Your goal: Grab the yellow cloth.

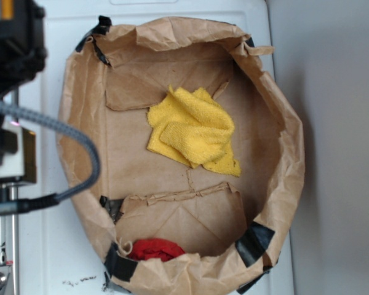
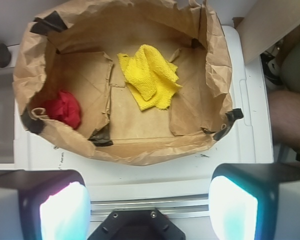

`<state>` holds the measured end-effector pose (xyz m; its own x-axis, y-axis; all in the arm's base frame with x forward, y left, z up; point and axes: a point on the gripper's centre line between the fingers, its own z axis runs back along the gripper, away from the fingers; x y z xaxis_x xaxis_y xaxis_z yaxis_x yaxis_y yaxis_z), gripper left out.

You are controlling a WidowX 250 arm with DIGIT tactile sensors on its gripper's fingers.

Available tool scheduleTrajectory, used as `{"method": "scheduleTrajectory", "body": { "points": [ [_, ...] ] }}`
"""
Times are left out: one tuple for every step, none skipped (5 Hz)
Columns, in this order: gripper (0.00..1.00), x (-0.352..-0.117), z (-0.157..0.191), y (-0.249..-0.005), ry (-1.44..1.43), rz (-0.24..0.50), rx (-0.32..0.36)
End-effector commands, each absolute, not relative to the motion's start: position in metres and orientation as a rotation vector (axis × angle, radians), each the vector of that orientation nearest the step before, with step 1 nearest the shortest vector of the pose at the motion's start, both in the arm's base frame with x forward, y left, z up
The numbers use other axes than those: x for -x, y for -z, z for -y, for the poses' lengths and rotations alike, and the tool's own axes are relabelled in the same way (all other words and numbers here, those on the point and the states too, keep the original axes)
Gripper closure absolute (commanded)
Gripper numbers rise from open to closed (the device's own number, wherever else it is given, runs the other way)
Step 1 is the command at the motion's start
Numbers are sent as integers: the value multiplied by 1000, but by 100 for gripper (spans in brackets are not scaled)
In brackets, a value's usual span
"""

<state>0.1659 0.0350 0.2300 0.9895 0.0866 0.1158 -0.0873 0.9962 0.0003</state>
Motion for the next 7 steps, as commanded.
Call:
{"method": "scheduleTrajectory", "body": {
  "points": [
    [0, -169, -40, -241, -114, 162, -12],
    [0, -187, -48, -223, -125, 191, 30],
    [0, -221, -63, -209, -175, 206, 36],
    [0, -244, -67, -192, -186, 191, 25],
    [0, -257, -53, -164, -145, 151, 13],
    [0, -270, -42, -132, -138, 112, -63],
    [0, -277, -51, -110, -148, 73, -53]
  ]
}}
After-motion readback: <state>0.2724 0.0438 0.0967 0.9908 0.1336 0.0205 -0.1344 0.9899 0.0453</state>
